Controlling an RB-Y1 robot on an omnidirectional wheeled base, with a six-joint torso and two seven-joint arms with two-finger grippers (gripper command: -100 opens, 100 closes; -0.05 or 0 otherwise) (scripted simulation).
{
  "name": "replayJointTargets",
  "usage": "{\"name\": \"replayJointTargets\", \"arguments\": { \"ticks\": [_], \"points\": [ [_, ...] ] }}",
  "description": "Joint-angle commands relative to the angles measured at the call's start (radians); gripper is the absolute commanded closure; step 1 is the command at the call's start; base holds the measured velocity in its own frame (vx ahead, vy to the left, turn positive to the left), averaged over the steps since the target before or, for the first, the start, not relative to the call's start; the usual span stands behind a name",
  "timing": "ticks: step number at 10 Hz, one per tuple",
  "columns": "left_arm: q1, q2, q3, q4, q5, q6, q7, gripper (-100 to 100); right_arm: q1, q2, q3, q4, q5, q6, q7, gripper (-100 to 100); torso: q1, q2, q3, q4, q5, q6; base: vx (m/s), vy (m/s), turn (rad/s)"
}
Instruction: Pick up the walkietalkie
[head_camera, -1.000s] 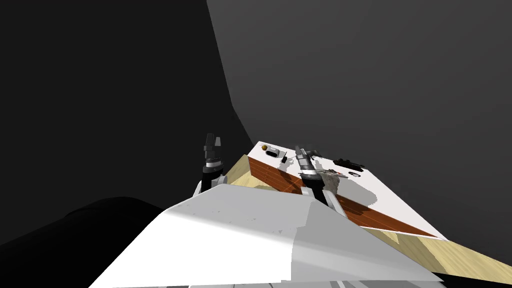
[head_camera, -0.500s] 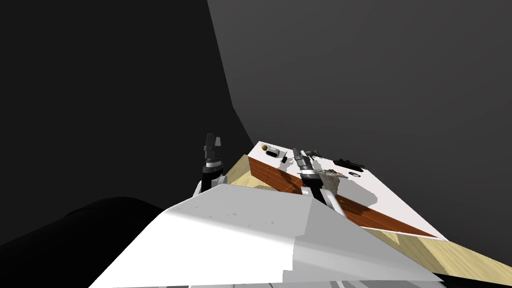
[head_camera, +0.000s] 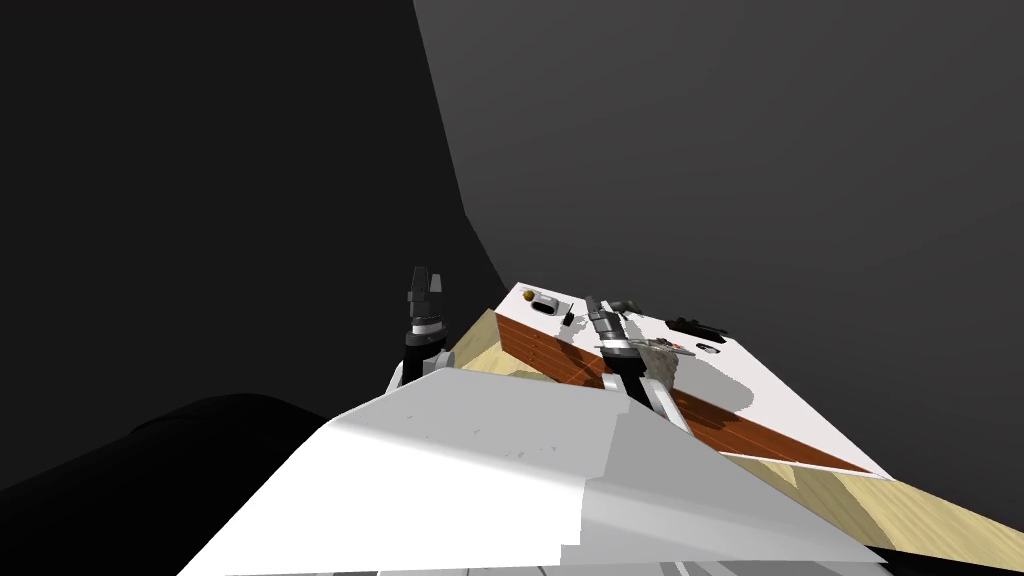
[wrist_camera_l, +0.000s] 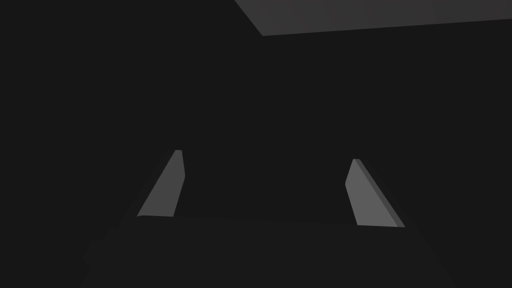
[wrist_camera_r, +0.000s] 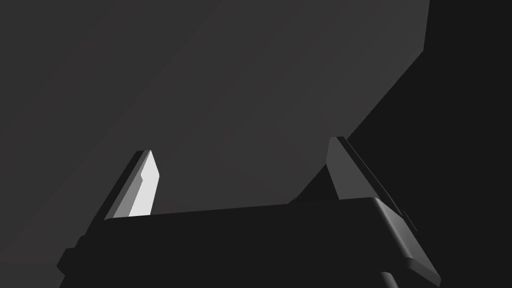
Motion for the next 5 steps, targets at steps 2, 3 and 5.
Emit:
{"name": "replayJointTargets", "arguments": {
  "ticks": [2,3,5],
  "points": [
    [0.000,0.000,0.000,0.000,0.000,0.000,0.000,0,-0.012,0.008,-0.010,0.031,0.019,0.011,0.026,-100,0.000,0.000,0.000,0.000,0.000,0.000,0.010,0.012,-0.001],
    [0.000,0.000,0.000,0.000,0.000,0.000,0.000,0,-0.017,0.010,-0.014,0.041,0.026,0.015,0.036,-100,0.000,-0.001,-0.001,0.000,0.000,0.000,0.040,0.025,-0.035],
    [0.000,0.000,0.000,0.000,0.000,0.000,0.000,0,-0.033,0.014,-0.027,0.080,0.053,0.029,0.072,-100,0.001,-0.004,-0.002,-0.001,0.000,0.000,0.051,0.033,-0.029]
  ]
}}
